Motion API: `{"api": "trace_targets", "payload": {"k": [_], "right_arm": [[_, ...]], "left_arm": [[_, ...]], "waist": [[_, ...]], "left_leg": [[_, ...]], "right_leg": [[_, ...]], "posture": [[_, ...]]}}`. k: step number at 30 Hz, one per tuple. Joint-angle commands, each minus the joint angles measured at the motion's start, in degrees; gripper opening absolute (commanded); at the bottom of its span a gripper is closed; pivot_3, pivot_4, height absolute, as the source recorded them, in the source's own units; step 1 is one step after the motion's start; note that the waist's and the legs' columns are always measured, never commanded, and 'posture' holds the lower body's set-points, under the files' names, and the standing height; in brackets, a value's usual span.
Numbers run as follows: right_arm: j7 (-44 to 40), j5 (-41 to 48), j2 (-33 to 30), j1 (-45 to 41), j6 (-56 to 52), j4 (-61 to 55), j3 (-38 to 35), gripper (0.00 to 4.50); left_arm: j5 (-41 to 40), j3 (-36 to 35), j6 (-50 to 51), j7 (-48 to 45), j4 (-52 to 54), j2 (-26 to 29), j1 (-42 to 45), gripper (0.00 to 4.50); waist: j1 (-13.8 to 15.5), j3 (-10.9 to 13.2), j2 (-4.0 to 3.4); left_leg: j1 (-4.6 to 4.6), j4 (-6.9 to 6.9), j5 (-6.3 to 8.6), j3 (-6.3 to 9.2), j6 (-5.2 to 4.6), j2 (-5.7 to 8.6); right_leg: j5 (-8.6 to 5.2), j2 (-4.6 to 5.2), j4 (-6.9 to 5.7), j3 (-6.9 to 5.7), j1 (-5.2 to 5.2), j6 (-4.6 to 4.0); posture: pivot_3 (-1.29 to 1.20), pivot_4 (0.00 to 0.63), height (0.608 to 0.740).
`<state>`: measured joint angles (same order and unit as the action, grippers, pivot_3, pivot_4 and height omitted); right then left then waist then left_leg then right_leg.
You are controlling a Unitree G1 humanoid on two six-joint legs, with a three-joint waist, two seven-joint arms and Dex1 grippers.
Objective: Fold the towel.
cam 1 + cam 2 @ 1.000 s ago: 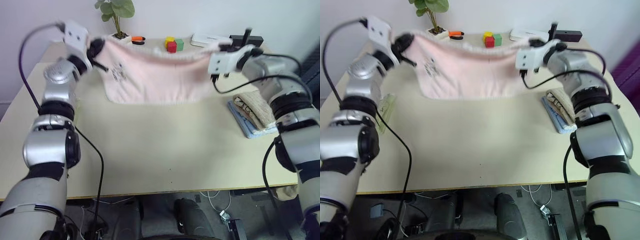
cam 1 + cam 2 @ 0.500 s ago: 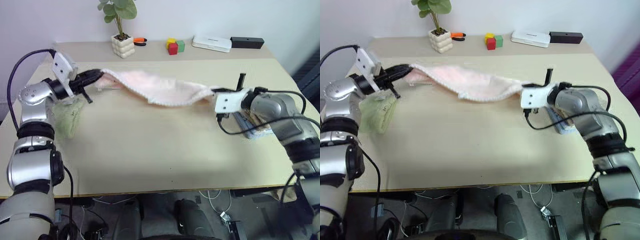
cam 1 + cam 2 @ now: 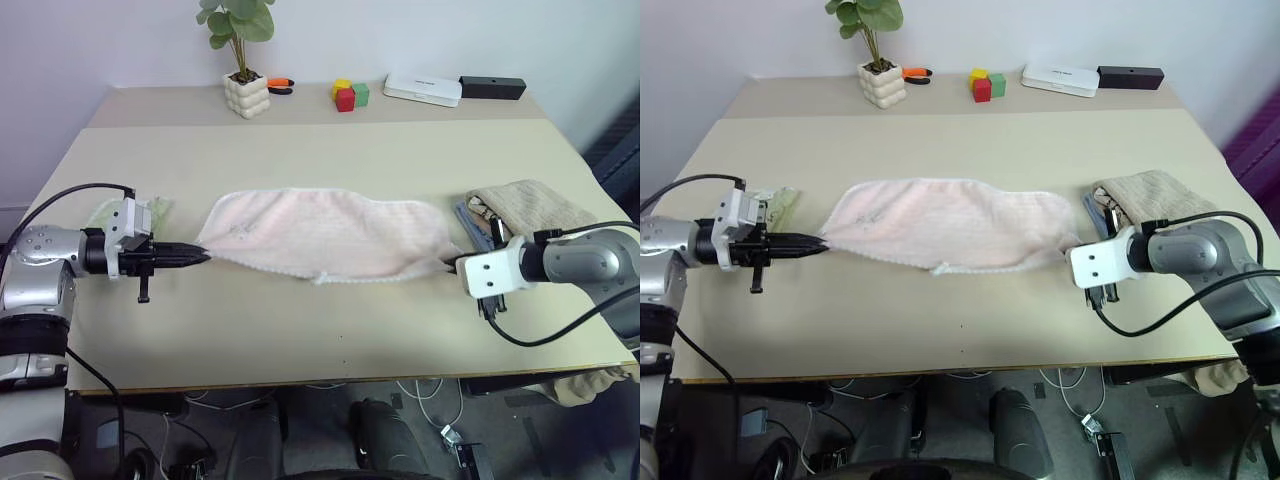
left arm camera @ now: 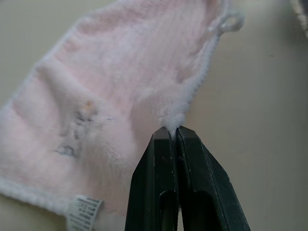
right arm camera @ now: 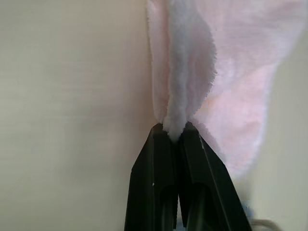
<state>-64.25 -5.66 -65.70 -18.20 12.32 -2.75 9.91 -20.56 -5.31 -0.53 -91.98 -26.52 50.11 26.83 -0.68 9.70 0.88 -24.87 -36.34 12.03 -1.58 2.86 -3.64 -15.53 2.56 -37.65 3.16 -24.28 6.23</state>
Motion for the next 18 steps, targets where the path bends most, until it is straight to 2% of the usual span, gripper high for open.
{"api": "trace_targets", "payload": {"k": [1, 8, 13, 18], "right_arm": [[-3.5, 3.3, -2.2, 1.0, -2.9, -4.3, -3.0, 0.05], [-5.7, 4.8, -2.1, 2.4, -6.1, -7.6, -4.2, 0.05], [-6.9, 7.6, -2.3, 5.2, -7.8, -9.6, -6.1, 0.05], [-6.9, 7.7, -3.0, 8.5, -9.0, -10.9, -8.1, 0.05]], "left_arm": [[-4.3, 0.0, 5.9, -0.5, 6.4, 3.6, -2.7, 0.0], [-9.7, -1.4, 15.3, -0.5, 18.0, 8.6, -11.5, 0.0], [-15.3, -5.2, 24.5, 0.3, 27.7, 10.5, -19.0, 0.0], [-15.2, -7.1, 25.5, 2.7, 31.1, 10.2, -23.0, 0.0]], "waist": [[-0.1, 0.0, 0.0], [-0.1, 0.0, 0.0], [0.0, 0.0, 0.01], [0.1, 0.0, 0.01]], "left_leg": [[0.0, 0.0, 0.0, 0.0, 0.0, -0.01], [0.08, 0.03, 0.01, -0.02, 0.0, -0.04], [0.08, 0.02, 0.01, -0.04, 0.0, -0.04], [0.1, 0.01, 0.01, -0.03, 0.0, -0.05]], "right_leg": [[0.0, 0.0, 0.0, 0.0, 0.0, 0.0], [-0.13, -0.01, -0.04, 0.0, -0.01, -0.22], [-0.17, 0.02, -0.04, 0.01, -0.01, -0.27], [-0.18, 0.0, -0.05, 0.0, -0.01, -0.3]], "posture": [[0.0, 0.15, 0.74], [0.0, 0.15, 0.74], [0.0, 0.15, 0.74], [0.0, 0.15, 0.74]]}}
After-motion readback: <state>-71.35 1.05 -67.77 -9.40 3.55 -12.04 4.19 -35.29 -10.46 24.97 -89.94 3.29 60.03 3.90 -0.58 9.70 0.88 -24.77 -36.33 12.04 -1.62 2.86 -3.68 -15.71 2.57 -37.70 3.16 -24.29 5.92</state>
